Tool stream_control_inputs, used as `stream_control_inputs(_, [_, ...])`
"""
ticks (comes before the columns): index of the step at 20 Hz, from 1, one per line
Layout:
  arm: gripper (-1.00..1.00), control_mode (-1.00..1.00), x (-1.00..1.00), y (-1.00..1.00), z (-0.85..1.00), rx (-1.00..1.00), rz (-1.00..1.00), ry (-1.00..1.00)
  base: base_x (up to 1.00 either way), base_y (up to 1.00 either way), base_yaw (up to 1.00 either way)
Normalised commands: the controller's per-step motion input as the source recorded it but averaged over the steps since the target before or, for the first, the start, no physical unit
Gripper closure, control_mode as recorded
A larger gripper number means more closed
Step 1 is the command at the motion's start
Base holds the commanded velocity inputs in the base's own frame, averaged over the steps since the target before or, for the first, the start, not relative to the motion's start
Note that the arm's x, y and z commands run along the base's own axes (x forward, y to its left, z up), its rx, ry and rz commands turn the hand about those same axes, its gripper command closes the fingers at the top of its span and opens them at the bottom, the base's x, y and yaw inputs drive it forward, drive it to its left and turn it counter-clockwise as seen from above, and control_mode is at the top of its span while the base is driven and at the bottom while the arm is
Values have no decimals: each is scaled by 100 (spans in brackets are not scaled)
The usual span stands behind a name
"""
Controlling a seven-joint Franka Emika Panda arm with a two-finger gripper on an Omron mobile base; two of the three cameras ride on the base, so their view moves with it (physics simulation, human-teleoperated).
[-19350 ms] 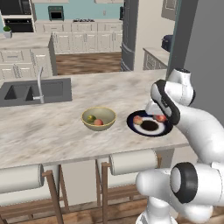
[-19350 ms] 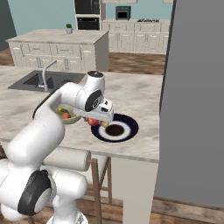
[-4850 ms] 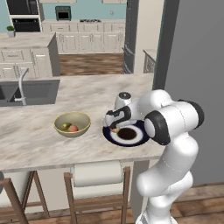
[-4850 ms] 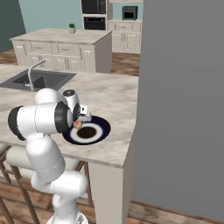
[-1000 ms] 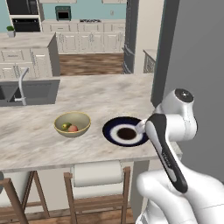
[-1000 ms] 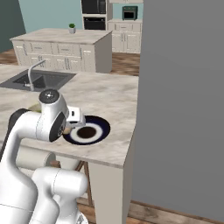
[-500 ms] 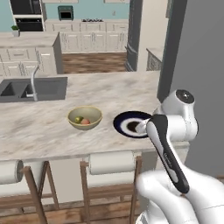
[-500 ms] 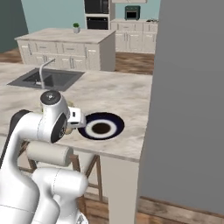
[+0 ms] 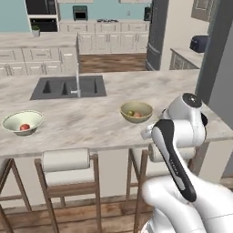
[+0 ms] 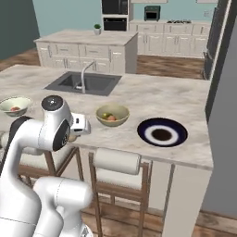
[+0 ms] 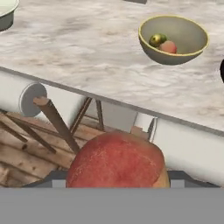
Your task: Take the fruits from the plate on the dining counter and place two fruits in each bowl.
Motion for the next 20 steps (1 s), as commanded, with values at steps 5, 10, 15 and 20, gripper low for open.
stream_control_inputs(5, [100, 100, 0, 0, 0, 0, 0, 0, -4, 100, 0])
stream_control_inputs(10, [100, 100, 0, 0, 0, 0, 0, 0, 6, 100, -3])
stream_control_inputs(15, [100, 100, 0, 0, 0, 0, 0, 0, 13, 100, -4])
stream_control_inputs(20, [100, 100, 0, 0, 0, 0, 0, 0, 34, 95, -2])
